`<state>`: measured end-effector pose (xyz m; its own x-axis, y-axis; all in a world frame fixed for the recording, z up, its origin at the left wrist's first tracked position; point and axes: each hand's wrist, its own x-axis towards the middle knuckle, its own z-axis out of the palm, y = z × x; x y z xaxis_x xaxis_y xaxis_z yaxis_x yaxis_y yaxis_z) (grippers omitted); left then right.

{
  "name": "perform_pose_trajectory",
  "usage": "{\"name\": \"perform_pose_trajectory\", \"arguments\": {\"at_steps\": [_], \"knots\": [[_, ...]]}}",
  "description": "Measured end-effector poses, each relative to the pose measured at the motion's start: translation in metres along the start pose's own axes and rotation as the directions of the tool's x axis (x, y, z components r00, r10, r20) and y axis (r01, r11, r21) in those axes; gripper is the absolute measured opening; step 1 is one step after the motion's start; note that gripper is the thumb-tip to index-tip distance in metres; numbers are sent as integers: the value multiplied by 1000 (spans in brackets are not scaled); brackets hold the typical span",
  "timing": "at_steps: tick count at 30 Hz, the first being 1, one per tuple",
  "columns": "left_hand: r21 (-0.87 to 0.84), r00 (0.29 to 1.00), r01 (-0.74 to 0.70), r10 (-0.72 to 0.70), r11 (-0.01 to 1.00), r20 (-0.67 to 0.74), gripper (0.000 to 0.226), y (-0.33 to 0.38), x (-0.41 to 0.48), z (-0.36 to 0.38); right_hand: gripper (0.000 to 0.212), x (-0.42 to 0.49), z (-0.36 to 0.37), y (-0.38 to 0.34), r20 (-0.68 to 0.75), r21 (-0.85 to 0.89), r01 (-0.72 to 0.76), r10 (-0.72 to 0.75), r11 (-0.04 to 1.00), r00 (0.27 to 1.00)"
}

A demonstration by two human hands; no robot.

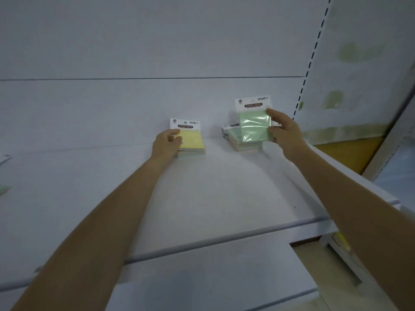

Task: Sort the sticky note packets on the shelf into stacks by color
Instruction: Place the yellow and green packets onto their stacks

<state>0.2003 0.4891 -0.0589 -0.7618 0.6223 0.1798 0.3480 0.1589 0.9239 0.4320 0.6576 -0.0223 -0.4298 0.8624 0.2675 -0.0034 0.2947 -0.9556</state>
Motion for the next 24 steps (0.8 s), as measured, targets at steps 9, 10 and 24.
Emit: {"name": "perform_pose_trajectory", "arguments": {"at_steps": [9,10,24], "knots": [[162,995,-10,26,987,-95,24,0,10,13,51,52,8,3,104,-1,-40,40,999,994],[169,995,0,18,986,-101,24,0,9,14,50,54,11,6,127,-38,-42,46,998,991],[213,988,40,-7,976,-153,25,-2,10,18,33,69,16,31,202,-446,147,-60,883,978]]}}
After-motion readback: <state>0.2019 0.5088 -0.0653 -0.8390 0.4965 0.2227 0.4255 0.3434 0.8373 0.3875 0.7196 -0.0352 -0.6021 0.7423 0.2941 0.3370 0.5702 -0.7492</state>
